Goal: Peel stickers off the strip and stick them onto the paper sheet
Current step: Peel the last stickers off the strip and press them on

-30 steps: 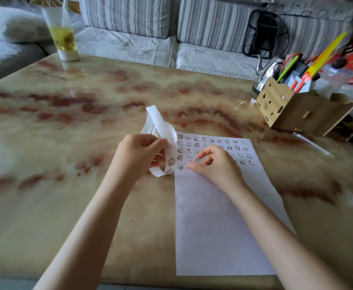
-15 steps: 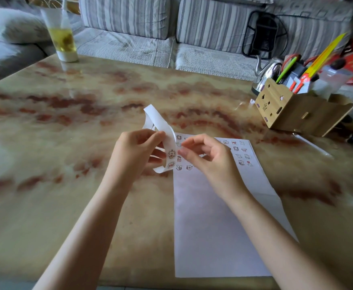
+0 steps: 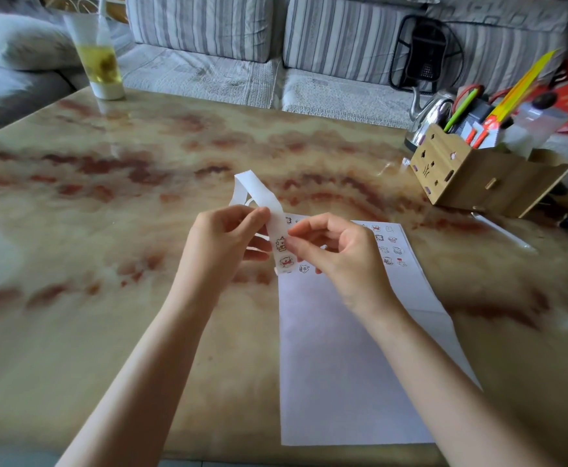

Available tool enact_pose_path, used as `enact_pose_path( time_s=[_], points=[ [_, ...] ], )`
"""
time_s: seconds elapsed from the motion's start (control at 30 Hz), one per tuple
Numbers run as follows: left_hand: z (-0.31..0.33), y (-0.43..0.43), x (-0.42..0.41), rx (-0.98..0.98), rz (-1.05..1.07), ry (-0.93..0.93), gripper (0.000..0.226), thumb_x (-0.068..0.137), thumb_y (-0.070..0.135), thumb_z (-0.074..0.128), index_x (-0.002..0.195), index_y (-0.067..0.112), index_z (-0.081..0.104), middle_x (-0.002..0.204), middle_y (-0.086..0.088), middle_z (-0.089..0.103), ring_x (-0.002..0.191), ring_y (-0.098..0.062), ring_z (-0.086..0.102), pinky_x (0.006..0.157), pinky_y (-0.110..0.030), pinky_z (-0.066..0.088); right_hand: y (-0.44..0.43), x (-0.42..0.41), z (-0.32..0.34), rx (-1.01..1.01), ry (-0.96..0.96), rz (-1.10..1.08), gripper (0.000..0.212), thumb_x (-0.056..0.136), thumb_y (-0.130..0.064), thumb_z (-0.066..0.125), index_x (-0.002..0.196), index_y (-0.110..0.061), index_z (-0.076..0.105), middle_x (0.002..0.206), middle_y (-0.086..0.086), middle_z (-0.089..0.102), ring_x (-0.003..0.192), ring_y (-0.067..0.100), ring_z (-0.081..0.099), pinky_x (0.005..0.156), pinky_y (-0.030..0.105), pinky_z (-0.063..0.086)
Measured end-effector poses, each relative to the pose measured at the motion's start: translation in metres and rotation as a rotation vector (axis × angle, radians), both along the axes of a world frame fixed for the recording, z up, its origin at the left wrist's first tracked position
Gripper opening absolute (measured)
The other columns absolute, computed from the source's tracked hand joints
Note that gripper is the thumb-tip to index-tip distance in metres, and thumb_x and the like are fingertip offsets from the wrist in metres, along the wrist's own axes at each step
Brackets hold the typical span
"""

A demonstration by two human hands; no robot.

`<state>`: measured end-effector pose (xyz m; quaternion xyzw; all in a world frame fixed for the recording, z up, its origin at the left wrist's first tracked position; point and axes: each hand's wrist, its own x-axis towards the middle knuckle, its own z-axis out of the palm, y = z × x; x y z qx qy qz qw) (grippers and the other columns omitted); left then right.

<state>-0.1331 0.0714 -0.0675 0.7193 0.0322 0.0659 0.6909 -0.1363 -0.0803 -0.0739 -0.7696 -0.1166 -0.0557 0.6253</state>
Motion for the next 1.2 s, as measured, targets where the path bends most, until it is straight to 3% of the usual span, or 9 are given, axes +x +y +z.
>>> enact_pose_path(
  time_s=[0.17, 0.33, 0.67, 0.8, 0.9, 1.07, 1.2],
  points=[
    [0.005, -0.001, -0.002, -0.107, -0.073, 0.096, 0.033, 0.094, 0.029, 0.054, 0.073, 0.010, 0.070, 0.066, -0.001, 0.071, 0.059, -0.011, 0.067, 0.059, -0.023, 0.058, 0.000, -0.001, -0.001, 0.032, -0.004, -0.045, 0.012, 0.080, -0.010, 0.074, 0.081, -0.022, 0.070, 0.070, -0.009, 0.069, 0.065, 0.006, 0.060, 0.053, 0.011, 0.040],
    [0.003, -0.003, -0.004, 0.010, -0.141, 0.089, 0.016, 0.088, 0.018, 0.063, 0.077, 0.011, 0.072, 0.066, 0.004, 0.072, 0.060, -0.004, 0.066, 0.064, -0.018, 0.056, -0.002, -0.002, -0.002, 0.015, -0.028, -0.075, 0.010, 0.081, -0.012, 0.073, 0.082, -0.022, 0.072, 0.071, -0.010, 0.071, 0.065, 0.006, 0.062, 0.053, 0.012, 0.041],
    [0.001, -0.004, -0.005, 0.054, -0.105, 0.098, 0.015, 0.085, 0.017, 0.067, 0.073, 0.012, 0.073, 0.064, 0.004, 0.072, 0.062, -0.004, 0.067, 0.062, -0.017, 0.056, -0.005, -0.001, -0.007, -0.165, -0.102, -0.084, 0.004, 0.082, -0.016, 0.073, 0.082, -0.020, 0.072, 0.076, -0.009, 0.070, 0.070, 0.005, 0.060, 0.061, 0.017, 0.043],
    [0.000, -0.005, -0.004, 0.114, -0.082, 0.113, 0.016, 0.084, 0.023, 0.068, 0.070, 0.018, 0.074, 0.059, 0.005, 0.069, 0.060, -0.008, 0.067, 0.065, -0.024, 0.057, -0.006, -0.001, -0.008, -0.179, -0.072, -0.080, 0.005, 0.083, -0.018, 0.073, 0.080, -0.022, 0.071, 0.071, -0.017, 0.066, 0.066, 0.000, 0.055, 0.059, 0.013, 0.038],
    [-0.001, -0.005, -0.004, 0.103, -0.087, 0.109, 0.016, 0.085, 0.021, 0.067, 0.071, 0.016, 0.074, 0.062, 0.003, 0.071, 0.061, -0.010, 0.069, 0.067, -0.025, 0.059, -0.006, -0.002, -0.009, -0.191, -0.076, -0.078, 0.005, 0.085, -0.020, 0.070, 0.081, -0.024, 0.069, 0.074, -0.014, 0.066, 0.066, 0.003, 0.052, 0.060, 0.015, 0.038],
    [-0.003, -0.005, -0.003, 0.087, -0.090, 0.119, 0.016, 0.088, 0.017, 0.064, 0.080, 0.008, 0.074, 0.073, -0.005, 0.075, 0.066, -0.013, 0.071, 0.063, -0.023, 0.059, -0.007, -0.004, -0.010, -0.334, -0.229, -0.103, 0.008, 0.088, -0.020, 0.067, 0.082, -0.024, 0.063, 0.083, -0.014, 0.058, 0.070, 0.011, 0.052, 0.061, 0.015, 0.037],
    [-0.004, -0.005, -0.002, 0.074, -0.080, 0.138, 0.017, 0.089, 0.018, 0.063, 0.079, 0.007, 0.072, 0.072, -0.005, 0.075, 0.066, -0.014, 0.072, 0.066, -0.029, 0.060, -0.009, -0.007, -0.007, -0.243, -0.207, -0.084, 0.015, 0.089, -0.018, 0.065, 0.078, -0.027, 0.060, 0.082, -0.016, 0.059, 0.071, 0.002, 0.051, 0.064, 0.012, 0.037]
  ],
)
